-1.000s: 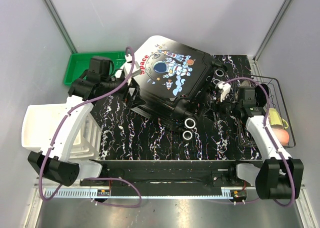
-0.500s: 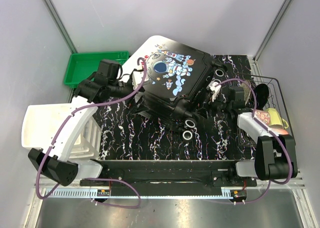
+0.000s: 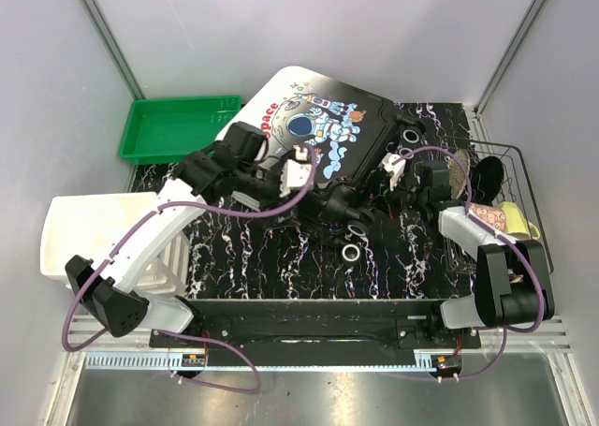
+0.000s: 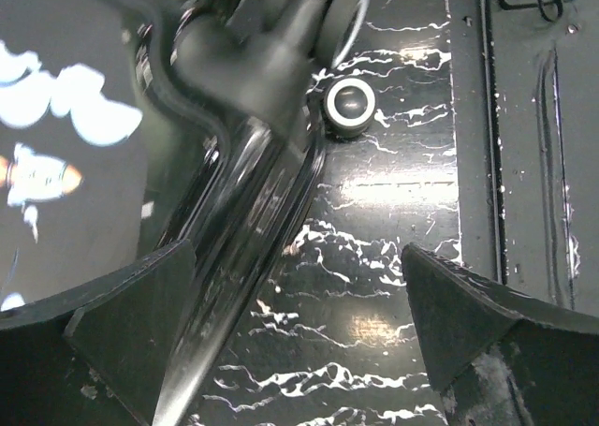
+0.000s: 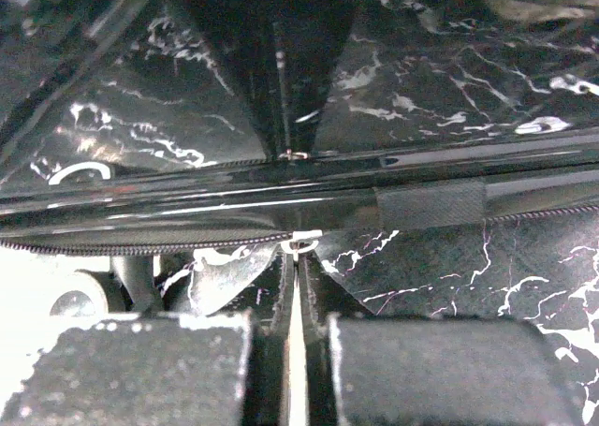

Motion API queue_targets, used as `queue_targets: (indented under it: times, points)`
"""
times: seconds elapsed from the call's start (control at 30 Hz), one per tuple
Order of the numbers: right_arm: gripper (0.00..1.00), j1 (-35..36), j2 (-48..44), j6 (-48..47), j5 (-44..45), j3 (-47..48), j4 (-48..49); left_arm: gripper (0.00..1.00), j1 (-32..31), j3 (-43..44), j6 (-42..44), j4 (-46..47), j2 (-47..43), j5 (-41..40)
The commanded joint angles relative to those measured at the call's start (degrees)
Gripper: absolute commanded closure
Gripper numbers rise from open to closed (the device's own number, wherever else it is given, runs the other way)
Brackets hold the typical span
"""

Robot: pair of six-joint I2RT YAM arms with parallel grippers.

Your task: Open, take out, and arrange the luggage

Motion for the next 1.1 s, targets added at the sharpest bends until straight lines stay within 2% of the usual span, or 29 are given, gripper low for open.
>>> queue_targets:
  times: [0.0, 0.17, 0.37, 0.57, 0.83, 0.97, 1.0, 1.07]
  points:
    - [1.00, 0.2, -2.4, 5.3, 6.9, -0.4, 8.6, 0.02, -7.0, 4.1, 7.2, 3.2, 1.9, -3.4]
    - [1.00, -0.5, -4.4, 6.7, 9.7, -1.3, 9.0, 0.02, -15.1, 8.4, 12.7, 4.8, 8.0, -9.8]
    - [1.00, -1.0, -5.5, 6.6, 12.0, -1.7, 8.4, 0.02, -21.2, 12.6, 14.3, 7.7, 14.5, -15.7]
    - [1.00, -0.9, -4.4, 7.2, 11.9, -0.6, 7.7, 0.05, -24.7, 15.8, 15.3, 10.1, 20.1, -20.9]
    - [1.00, -0.9, -4.5, 8.6, 13.1, -1.0, 9.2, 0.09, -25.8, 20.2, 17.0, 8.7, 27.9, -25.4]
    - [1.00, -0.9, -4.9, 8.6, 15.8, -1.4, 9.9, 0.18, -25.8, 20.8, 18.0, 6.5, 29.4, -26.5]
    - [1.00, -0.9, -5.1, 8.6, 16.3, -1.5, 10.3, 0.25, -25.8, 21.0, 17.9, 5.0, 29.9, -26.7]
    - [1.00, -1.0, -5.6, 8.4, 17.8, -2.0, 11.1, 0.33, -25.9, 22.4, 17.8, 2.3, 30.3, -27.2]
